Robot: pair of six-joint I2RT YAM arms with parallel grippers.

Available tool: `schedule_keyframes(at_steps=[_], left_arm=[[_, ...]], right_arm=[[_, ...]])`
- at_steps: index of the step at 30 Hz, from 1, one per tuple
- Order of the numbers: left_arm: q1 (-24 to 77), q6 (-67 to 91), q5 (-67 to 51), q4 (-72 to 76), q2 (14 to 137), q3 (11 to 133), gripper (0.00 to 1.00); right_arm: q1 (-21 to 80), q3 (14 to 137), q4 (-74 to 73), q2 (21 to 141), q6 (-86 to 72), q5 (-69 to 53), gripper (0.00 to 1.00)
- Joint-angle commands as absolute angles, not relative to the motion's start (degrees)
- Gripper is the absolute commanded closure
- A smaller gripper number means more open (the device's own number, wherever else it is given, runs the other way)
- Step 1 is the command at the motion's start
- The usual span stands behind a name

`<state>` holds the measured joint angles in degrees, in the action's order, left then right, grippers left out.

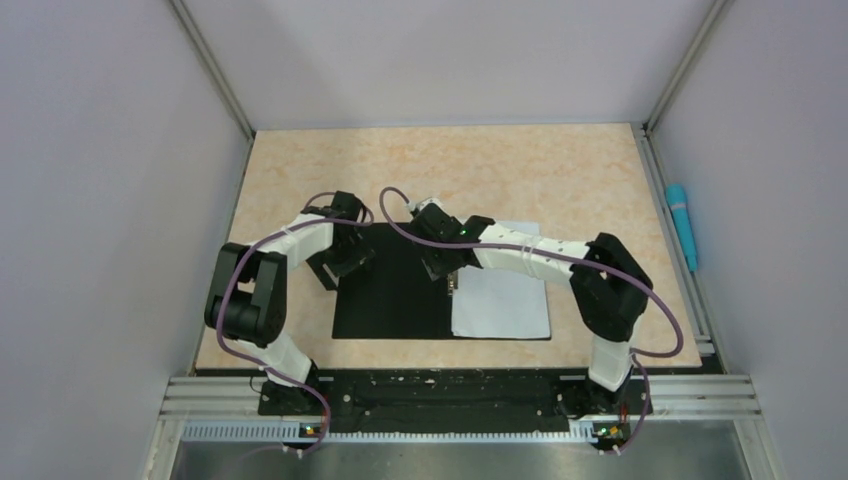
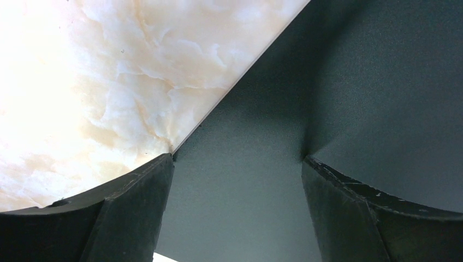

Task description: Put the files into the folder

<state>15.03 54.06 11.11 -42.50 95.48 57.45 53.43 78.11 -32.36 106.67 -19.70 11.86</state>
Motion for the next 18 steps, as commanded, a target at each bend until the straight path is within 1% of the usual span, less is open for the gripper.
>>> schedule_keyframes(at_steps=[1,5,11,18], left_arm=[[15.5,50.5,11.5,-40.3,94.2,56.3,0.06],[15.5,47.1,12.6,-40.3,88.9,57.9,0.02],[15.5,40.9,9.5,-37.2,82.1,58.2,0.01],[15.4,33.3,2.4,-36.8,82.5,59.6,0.05]], right_arm=[[52.5,79.2,-34.1,102.7,-21.9,21.9,0.52],[52.3,78.6,-34.6,105.1,-23.8,23.4,0.49],[52.4,76.2,-31.5,107.0,-25.3,21.7,0.48],[52.6,73.3,-28.3,108.1,-24.7,20.7,0.52]])
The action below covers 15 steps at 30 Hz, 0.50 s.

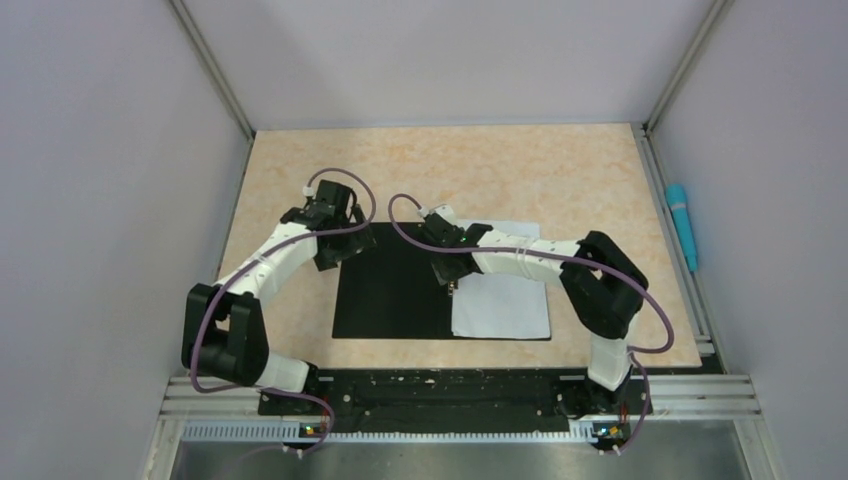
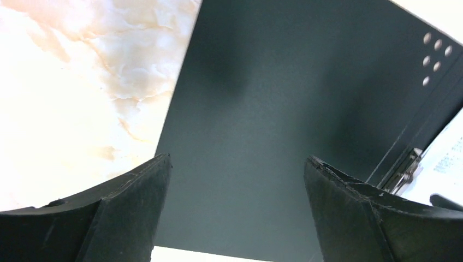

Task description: Put the files into the folder

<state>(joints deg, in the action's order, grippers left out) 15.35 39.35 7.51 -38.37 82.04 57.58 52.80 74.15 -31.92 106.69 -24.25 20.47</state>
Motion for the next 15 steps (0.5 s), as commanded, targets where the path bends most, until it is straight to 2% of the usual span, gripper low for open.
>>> schedule_keyframes(at_steps=[1,10,14,15], left_arm=[[15.4,32.7,1.5,-36.8,82.9,59.6,0.05],[14.5,29.1,-3.4,-36.4,83.4,59.7,0.04],[13.8,27.6,-2.9,-37.7,83.6,61.1,0.04],[13.6,27.3,-3.3,-37.6,83.2,61.2,0.04]], right_arm=[[52.6,73.1,-27.7,108.6,-24.6,20.3,0.52],[52.8,70.4,-25.0,111.8,-23.1,17.9,0.76],[49.9,66.3,-21.7,109.3,-22.8,14.1,1.00],[48.9,65.4,-21.2,108.4,-22.7,13.1,1.00]])
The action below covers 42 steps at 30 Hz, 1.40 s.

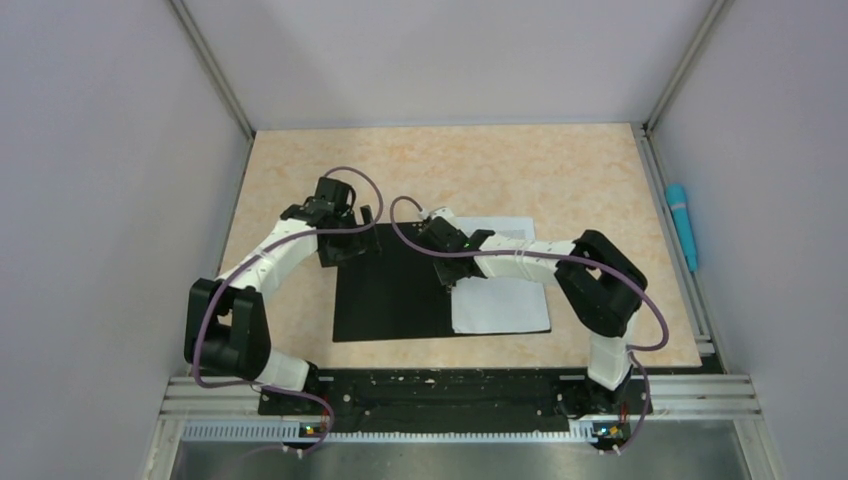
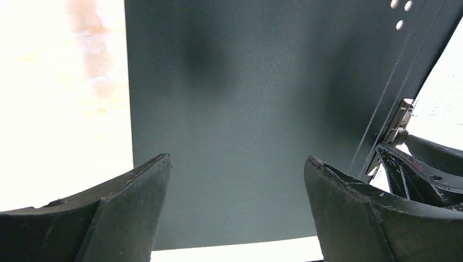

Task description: Put the files into the folder

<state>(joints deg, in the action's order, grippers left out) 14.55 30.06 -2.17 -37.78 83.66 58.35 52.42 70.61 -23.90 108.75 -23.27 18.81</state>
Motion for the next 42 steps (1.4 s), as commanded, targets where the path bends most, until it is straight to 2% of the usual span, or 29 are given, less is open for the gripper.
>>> schedule_keyframes(at_steps=[1,10,19,23,27,31,39,42], left_arm=[[13.4,26.9,-3.7,-37.5,82.8,61.2,0.04],[10.6,25.4,-5.6,-38.4,81.1,60.7,0.03],[5.5,24.2,-15.7,-35.5,81.8,58.1,0.03],[4.8,24.7,-15.5,-36.1,83.4,57.9,0.02],[4.6,26.5,-15.1,-34.5,83.2,56.4,0.02],[4.6,27.9,-13.8,-34.5,83.7,56.7,0.02],[4.1,29.8,-10.4,-35.3,82.1,57.0,0.02],[3.9,29.7,-10.6,-35.4,81.4,57.0,0.02]], right_arm=[[47.9,64.5,-20.6,107.6,-22.5,12.2,1.00],[40.4,59.4,-14.7,100.2,-21.3,-2.7,1.00],[34.7,55.7,-10.1,94.4,-22.0,-13.8,1.00],[34.7,57.9,-13.8,93.4,-20.6,-11.2,1.00],[38.9,61.1,-18.1,92.1,-21.3,-1.3,0.99],[43.9,63.8,-20.7,93.8,-23.0,9.0,0.84],[48.7,72.5,-28.2,103.9,-27.4,17.6,0.85],[49.8,73.7,-28.6,105.4,-27.5,19.0,0.81]])
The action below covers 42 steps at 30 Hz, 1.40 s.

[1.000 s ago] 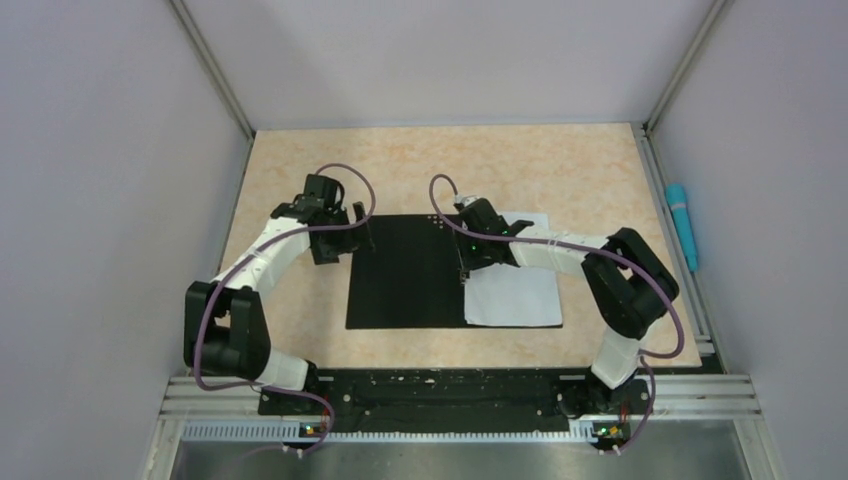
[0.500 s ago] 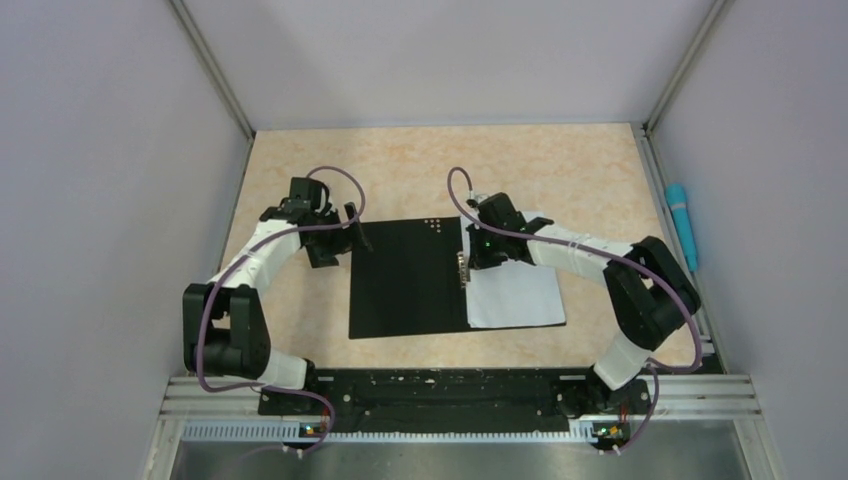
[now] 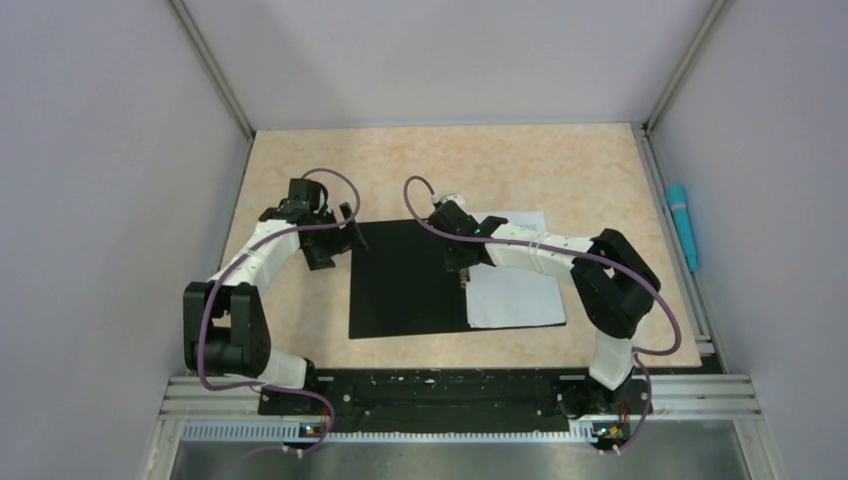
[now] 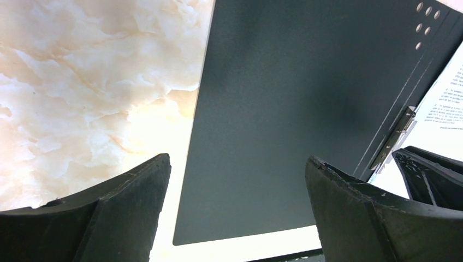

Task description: Put the files into the folder

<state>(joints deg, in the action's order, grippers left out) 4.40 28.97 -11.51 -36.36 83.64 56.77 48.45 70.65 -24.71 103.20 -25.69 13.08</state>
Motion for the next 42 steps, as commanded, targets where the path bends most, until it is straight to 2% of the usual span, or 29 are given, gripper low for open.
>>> schedule_keyframes(at_steps=[1,3,7,13,20,27,36,42], left_arm=[[3.9,29.6,-10.6,-35.5,81.3,57.0,0.02],[3.7,29.3,-10.6,-35.7,80.9,57.0,0.02],[3.4,28.8,-10.8,-35.6,80.4,56.4,0.02],[3.1,28.7,-11.0,-35.5,80.6,56.0,0.02],[3.0,28.9,-11.3,-34.8,80.7,54.9,0.02],[3.0,29.1,-11.3,-33.0,80.9,52.8,0.02],[3.0,29.5,-12.5,-31.4,79.9,51.4,0.02],[2.8,29.2,-17.9,-28.9,80.5,50.3,0.02]], right_arm=[[50.3,74.1,-29.0,105.6,-27.8,20.0,0.77],[51.0,74.3,-29.9,106.0,-28.1,22.1,0.70],[51.0,73.9,-29.7,106.4,-29.1,22.3,0.69],[51.0,73.8,-28.9,108.5,-29.4,21.5,0.76],[51.1,74.4,-28.5,111.1,-29.4,22.1,0.78],[51.2,74.5,-29.1,113.2,-27.8,23.8,1.00],[50.7,76.6,-29.4,108.0,-25.9,21.7,1.00],[48.8,77.0,-29.7,104.6,-24.7,18.3,1.00]])
